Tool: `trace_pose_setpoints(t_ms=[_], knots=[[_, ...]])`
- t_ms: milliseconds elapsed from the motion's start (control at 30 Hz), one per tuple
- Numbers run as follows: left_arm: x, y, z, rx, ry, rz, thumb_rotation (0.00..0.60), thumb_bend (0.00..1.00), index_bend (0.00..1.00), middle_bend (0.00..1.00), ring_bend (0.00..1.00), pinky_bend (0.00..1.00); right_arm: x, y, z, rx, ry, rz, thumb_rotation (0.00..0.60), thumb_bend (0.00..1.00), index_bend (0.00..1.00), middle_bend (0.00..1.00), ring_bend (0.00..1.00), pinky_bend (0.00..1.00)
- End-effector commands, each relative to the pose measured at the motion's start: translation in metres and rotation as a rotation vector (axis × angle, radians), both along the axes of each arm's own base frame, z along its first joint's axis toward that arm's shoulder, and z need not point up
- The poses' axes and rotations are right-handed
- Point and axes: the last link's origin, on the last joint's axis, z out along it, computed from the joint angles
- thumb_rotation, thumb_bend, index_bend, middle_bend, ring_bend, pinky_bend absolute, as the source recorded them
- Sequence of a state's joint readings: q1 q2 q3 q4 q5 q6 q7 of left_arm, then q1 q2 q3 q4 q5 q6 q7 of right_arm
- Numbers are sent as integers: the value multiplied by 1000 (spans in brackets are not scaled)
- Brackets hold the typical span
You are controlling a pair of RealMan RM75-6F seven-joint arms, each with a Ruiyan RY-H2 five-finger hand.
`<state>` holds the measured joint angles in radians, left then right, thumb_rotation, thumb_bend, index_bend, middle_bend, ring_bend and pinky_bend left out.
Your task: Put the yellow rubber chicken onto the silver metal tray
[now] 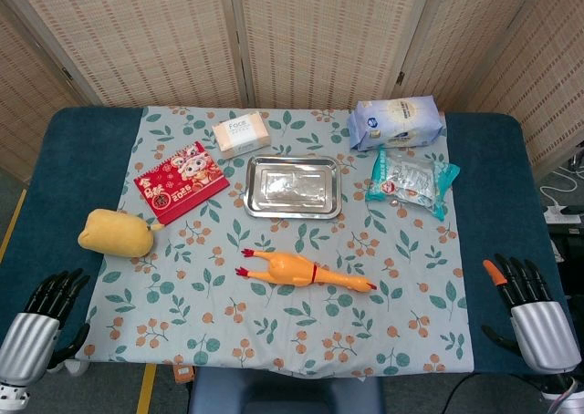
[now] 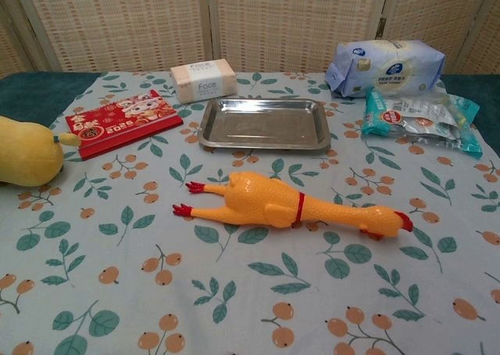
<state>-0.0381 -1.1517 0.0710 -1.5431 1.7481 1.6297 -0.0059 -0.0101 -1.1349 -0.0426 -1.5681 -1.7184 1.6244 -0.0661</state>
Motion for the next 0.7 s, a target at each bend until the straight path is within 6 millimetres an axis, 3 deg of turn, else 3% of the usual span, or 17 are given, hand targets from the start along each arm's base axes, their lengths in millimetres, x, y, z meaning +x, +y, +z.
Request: trace_pose_setpoints(t_ms=[33,233,333,467,533,700], knots=[[0,0,-1,-2,1,2,600,413,0,0,0,80,0,-1,-1,2,2,-1,600,17,0,0,0,0],[1,0,0,1,-3,-4,600,413,0,0,0,80,5,-5,-11,27,-2,1,600,18,0,0,0,0],[0,1,1,-1,-14,0,600,412,0,0,0,80,18,-17,-21,77,-12,22,600,18,0,0,0,0],[-1,3,1,-12,-19,8,600,412,0,0,0,81,51,-48,-38,150,-13,56,600,23,0,0,0,49],[-1,2,1,-17,-23,7,600,413,0,0,0,81,69,-60,-49,168,0,67,600,33,24,4,2,139],[-1,2,-1,-39,-27,9,600,413,0,0,0,81,119,-83,-91,221,18,83,600,59,227,130,96,291]])
